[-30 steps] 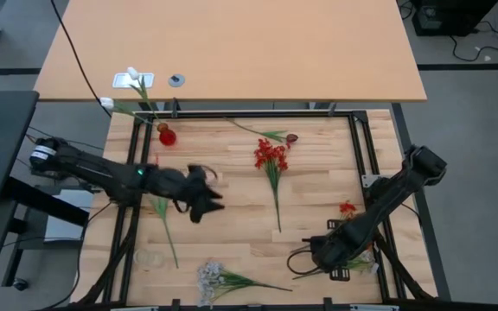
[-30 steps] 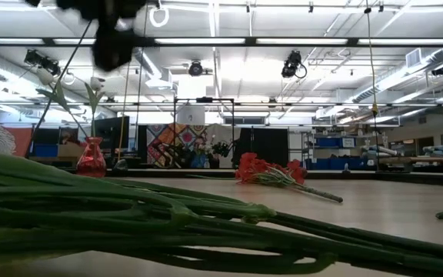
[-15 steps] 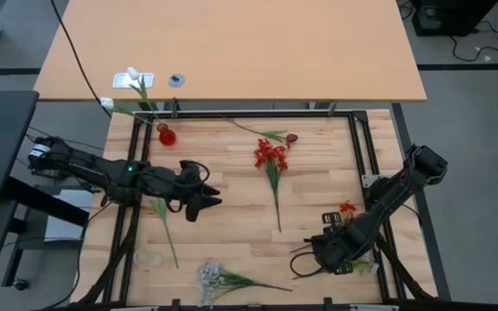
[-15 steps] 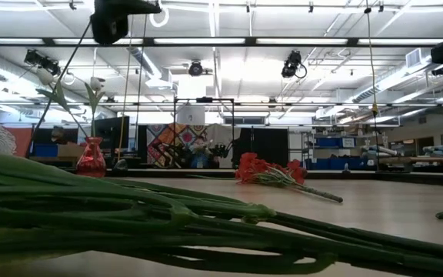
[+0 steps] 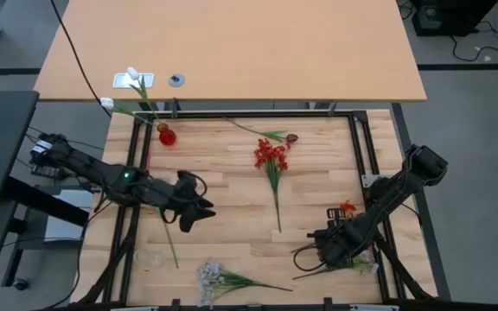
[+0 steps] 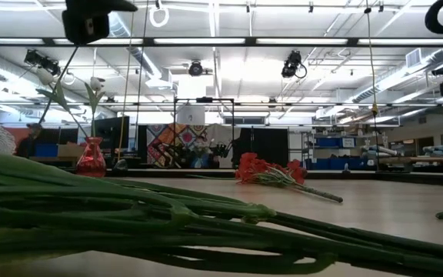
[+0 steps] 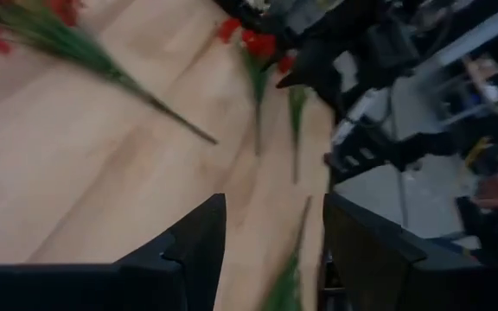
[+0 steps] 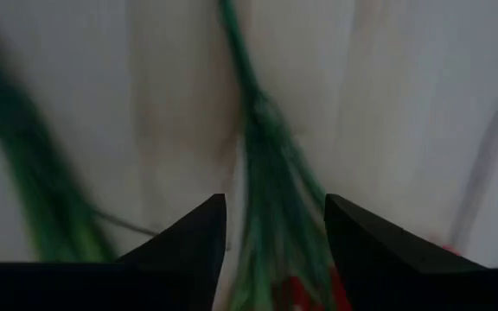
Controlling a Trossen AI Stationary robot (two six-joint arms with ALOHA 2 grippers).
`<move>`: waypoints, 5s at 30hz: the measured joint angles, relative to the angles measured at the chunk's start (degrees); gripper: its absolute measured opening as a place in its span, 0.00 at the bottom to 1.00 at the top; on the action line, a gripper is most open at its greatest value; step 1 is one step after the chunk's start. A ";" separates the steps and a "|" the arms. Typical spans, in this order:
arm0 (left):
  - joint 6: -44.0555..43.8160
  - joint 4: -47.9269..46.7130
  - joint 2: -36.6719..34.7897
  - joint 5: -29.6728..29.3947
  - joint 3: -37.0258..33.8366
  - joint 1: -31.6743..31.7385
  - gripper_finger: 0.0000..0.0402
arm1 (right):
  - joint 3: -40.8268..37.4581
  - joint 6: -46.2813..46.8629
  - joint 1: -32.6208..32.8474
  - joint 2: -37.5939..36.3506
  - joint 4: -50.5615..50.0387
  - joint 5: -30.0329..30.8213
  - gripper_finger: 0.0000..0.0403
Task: Sort flowers into vase by color
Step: Put the bottom red flowers into the red vase
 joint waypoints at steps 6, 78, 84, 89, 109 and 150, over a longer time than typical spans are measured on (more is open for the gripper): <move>-1.40 -9.54 0.00 -2.29 0.00 -0.43 0.49 | -2.01 -1.41 -0.61 0.00 2.70 1.51 0.51; 73.32 30.86 23.53 -17.19 5.45 3.49 0.50 | -9.73 38.50 -47.04 -16.06 61.35 -40.58 0.06; 83.72 18.97 27.24 -14.18 15.11 5.94 0.50 | -9.72 41.16 -46.85 -16.06 65.43 -41.19 0.06; 94.12 6.81 32.58 -12.51 25.30 6.37 0.50 | -9.70 44.42 -46.58 -16.06 70.67 -41.02 0.06; 97.87 -2.40 35.50 -12.96 31.50 9.16 0.11 | -9.68 43.32 -46.16 -16.04 72.91 -37.59 0.09; 31.54 25.44 -6.04 -15.99 -19.30 24.47 0.02 | -9.68 4.77 -62.47 -28.28 67.10 -17.03 0.32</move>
